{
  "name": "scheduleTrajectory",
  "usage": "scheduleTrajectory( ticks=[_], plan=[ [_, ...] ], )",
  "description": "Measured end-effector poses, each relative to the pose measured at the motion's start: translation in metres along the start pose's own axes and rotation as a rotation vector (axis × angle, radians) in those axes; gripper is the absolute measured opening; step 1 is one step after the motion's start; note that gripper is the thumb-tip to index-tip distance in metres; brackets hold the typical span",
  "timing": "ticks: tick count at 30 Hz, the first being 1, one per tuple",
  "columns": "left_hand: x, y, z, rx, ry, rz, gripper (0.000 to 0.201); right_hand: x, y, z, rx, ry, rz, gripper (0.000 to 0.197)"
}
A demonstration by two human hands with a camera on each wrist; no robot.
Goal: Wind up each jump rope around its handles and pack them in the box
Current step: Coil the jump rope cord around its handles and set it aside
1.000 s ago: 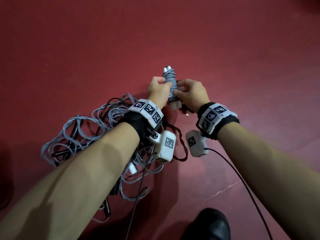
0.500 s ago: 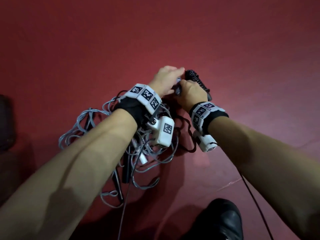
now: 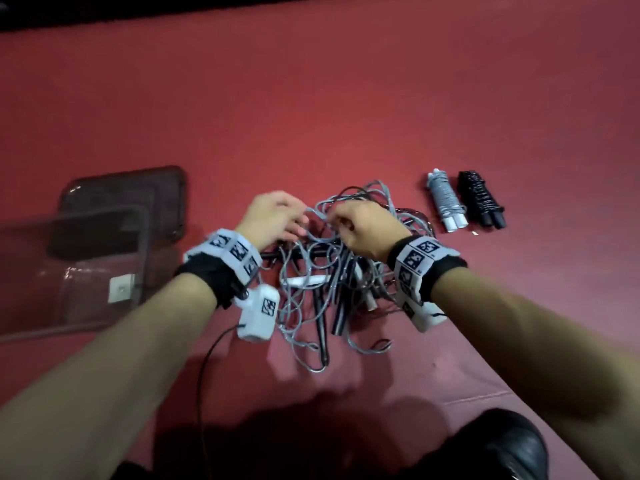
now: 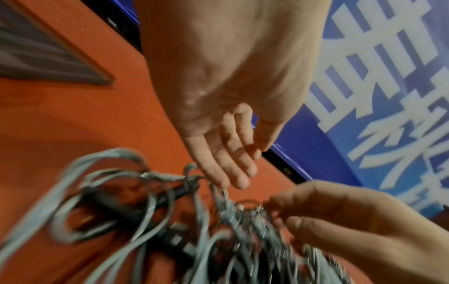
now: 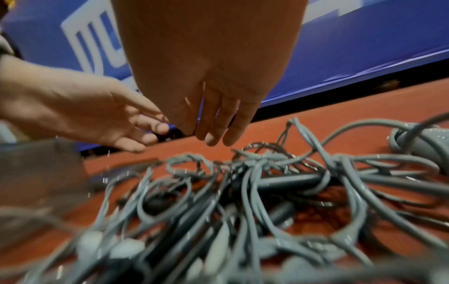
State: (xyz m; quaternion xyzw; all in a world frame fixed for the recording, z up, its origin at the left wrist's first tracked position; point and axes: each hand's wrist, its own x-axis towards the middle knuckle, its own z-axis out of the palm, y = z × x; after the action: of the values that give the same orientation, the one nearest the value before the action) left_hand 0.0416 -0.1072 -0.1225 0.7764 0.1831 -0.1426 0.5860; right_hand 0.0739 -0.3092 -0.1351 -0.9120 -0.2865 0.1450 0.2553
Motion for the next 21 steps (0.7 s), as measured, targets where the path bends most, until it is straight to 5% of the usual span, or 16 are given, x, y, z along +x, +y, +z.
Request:
scheduleTrajectory(
  ticks=[2, 5, 8, 14, 21],
  plan=[
    [-0.021, -0.025, 0.017, 0.049, -0.103, 0.056, 0.015, -0.013, 0.005, 0.014, -0.049, -0.02, -0.032, 0.037],
    [-0.044, -0.045, 0.041, 0.252, -0.348, 0.185, 0.017, -0.035, 0.018, 0.022, -0.06, 0.019, -0.013, 0.023],
    [-0.051, -0.048, 0.038, 0.473, -0.44, 0.224, 0.02, -0.054, 0.025, 0.024, -0.106, -0.12, 0.054, 0.023],
    [-0.047, -0.045, 0.001, 0.949, -0.06, 0.102, 0.025, -0.068, 0.024, 0.028, -0.102, -0.123, 0.172, 0.042],
    [-0.045, -0.052, 0.012, 1.071, 0.003, 0.069, 0.021, -0.074, 0.023, 0.03, -0.057, -0.061, 0.23, 0.044]
  ],
)
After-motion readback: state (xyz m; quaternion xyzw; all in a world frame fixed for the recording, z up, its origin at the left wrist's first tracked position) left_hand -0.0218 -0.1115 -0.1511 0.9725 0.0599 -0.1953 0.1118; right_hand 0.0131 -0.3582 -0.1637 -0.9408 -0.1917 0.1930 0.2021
